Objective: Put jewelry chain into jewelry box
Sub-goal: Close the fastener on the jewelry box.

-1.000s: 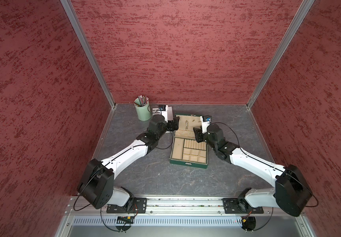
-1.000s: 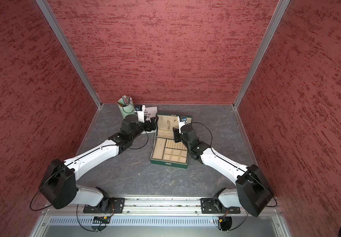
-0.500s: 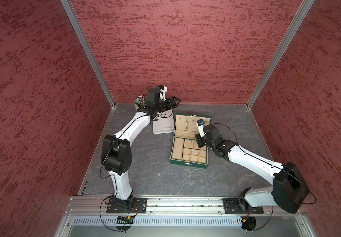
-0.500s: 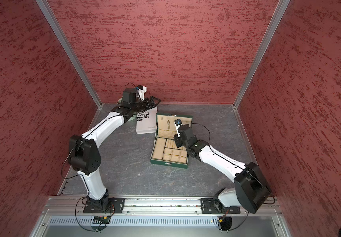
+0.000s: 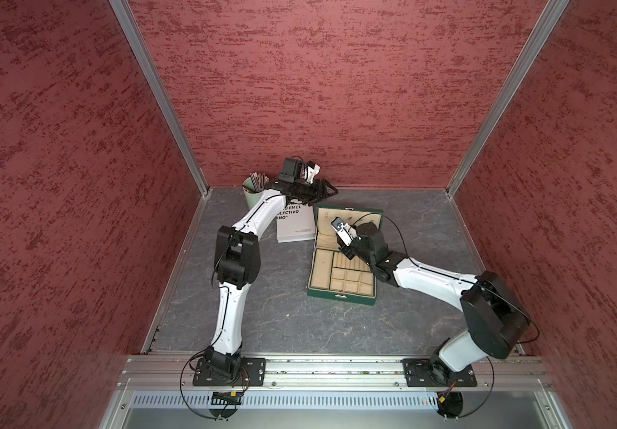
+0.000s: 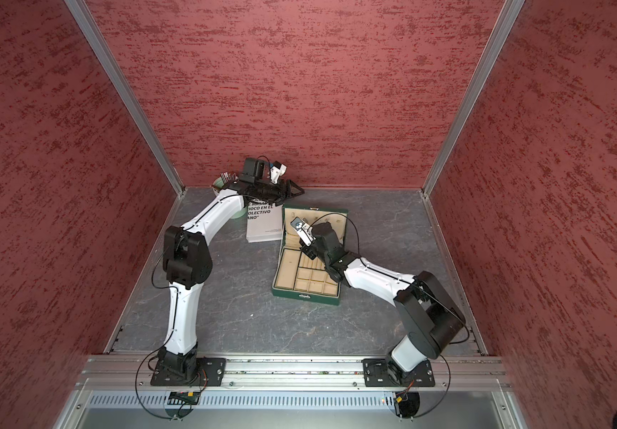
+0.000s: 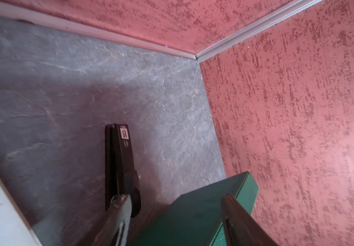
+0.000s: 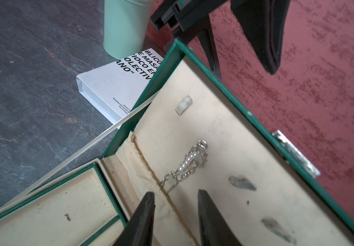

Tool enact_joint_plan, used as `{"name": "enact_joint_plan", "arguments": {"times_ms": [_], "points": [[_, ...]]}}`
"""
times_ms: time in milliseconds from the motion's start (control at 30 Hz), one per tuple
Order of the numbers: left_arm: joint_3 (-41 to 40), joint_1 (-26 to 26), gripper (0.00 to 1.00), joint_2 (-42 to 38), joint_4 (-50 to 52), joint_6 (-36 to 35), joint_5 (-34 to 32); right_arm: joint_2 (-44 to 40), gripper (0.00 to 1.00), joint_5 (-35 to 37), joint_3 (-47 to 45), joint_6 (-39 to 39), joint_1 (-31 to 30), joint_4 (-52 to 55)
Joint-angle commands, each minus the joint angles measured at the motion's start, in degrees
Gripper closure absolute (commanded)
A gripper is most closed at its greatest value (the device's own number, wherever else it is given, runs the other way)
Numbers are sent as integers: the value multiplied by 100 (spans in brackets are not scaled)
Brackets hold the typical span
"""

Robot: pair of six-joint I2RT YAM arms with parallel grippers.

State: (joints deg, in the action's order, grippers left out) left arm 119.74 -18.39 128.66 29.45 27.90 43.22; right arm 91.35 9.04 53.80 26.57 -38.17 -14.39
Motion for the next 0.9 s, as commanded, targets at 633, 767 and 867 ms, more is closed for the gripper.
{"name": "enact_joint_plan", "arguments": {"times_ms": [633, 767, 867], "points": [[332, -54, 61, 747, 205, 145, 1259, 391, 74, -639, 366, 731, 496, -218], [257, -77, 63, 711, 152, 175, 1285, 356, 76, -600, 333, 663, 546, -297], [223, -77, 64, 691, 155, 164, 1294, 379, 80, -544, 366, 610, 552, -362]]}}
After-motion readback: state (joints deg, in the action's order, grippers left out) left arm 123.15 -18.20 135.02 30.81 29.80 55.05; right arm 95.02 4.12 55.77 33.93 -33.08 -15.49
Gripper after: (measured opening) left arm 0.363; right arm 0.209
